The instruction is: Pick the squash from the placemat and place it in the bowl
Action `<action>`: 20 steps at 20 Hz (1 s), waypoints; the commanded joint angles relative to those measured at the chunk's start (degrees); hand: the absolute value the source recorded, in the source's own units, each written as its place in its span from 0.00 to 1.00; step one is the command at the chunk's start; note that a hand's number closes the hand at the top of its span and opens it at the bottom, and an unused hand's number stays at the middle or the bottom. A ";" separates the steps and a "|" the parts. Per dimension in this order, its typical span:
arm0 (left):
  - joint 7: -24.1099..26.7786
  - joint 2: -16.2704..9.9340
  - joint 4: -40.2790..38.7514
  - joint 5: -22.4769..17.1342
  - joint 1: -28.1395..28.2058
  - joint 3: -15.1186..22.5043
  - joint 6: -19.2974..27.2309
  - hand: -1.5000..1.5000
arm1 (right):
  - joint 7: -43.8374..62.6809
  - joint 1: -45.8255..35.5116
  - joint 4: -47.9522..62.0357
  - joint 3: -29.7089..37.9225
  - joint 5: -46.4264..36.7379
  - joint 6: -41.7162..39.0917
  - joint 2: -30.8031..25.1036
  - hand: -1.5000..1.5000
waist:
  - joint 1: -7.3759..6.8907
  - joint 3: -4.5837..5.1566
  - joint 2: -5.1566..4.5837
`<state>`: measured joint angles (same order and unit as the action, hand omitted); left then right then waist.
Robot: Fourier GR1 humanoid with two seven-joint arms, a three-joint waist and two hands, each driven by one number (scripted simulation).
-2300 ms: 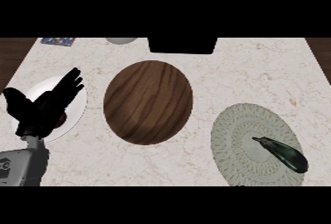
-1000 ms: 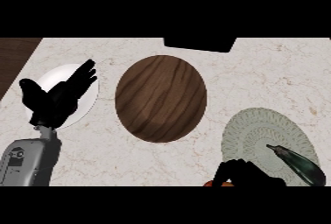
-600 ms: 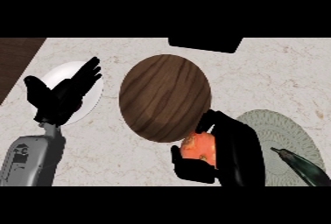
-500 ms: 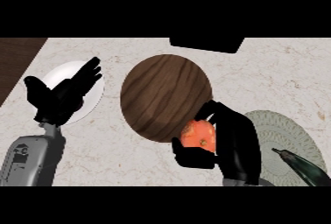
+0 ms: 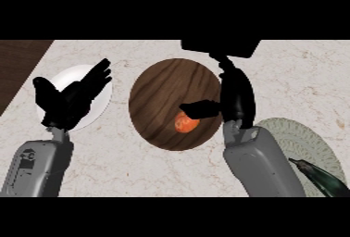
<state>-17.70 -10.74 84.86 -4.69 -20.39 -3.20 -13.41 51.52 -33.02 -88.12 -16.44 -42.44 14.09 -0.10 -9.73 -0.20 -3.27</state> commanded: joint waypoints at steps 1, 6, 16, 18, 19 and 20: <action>-1.60 -0.23 -0.78 -0.26 -0.71 -0.11 -0.12 0.50 | -4.09 -9.36 12.69 3.33 1.73 7.32 0.10 0.00 | 0.36 0.12 0.46; -1.19 0.59 0.30 1.03 0.07 -0.07 1.98 0.50 | -10.18 -17.19 25.99 7.36 2.70 17.31 0.10 0.00 | 2.56 0.13 1.29; 0.00 -3.70 1.59 -1.34 7.56 -5.72 0.17 0.50 | -18.54 -16.74 28.35 7.54 3.58 22.91 0.09 0.00 | 9.30 0.20 3.35; 1.21 -3.37 0.37 -0.70 7.27 -6.41 1.49 0.50 | -18.36 -11.34 18.39 4.04 2.08 18.91 -2.23 0.00 | 10.40 0.21 3.69; 0.11 -3.68 -0.15 -2.14 5.65 -6.82 0.47 0.50 | -23.09 -9.30 16.21 5.14 6.98 16.65 -2.98 0.00 | 10.27 0.18 3.51; -1.36 -3.22 1.47 -1.06 6.15 -6.15 1.92 0.50 | -23.94 -8.29 13.55 4.24 7.29 14.43 -4.36 0.00 | 10.29 0.17 3.59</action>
<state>-17.55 -13.24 85.57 -5.32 -14.18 -8.21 -11.98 31.64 -45.85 -65.87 -10.23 -37.72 33.48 -2.18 -0.55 -0.01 -0.02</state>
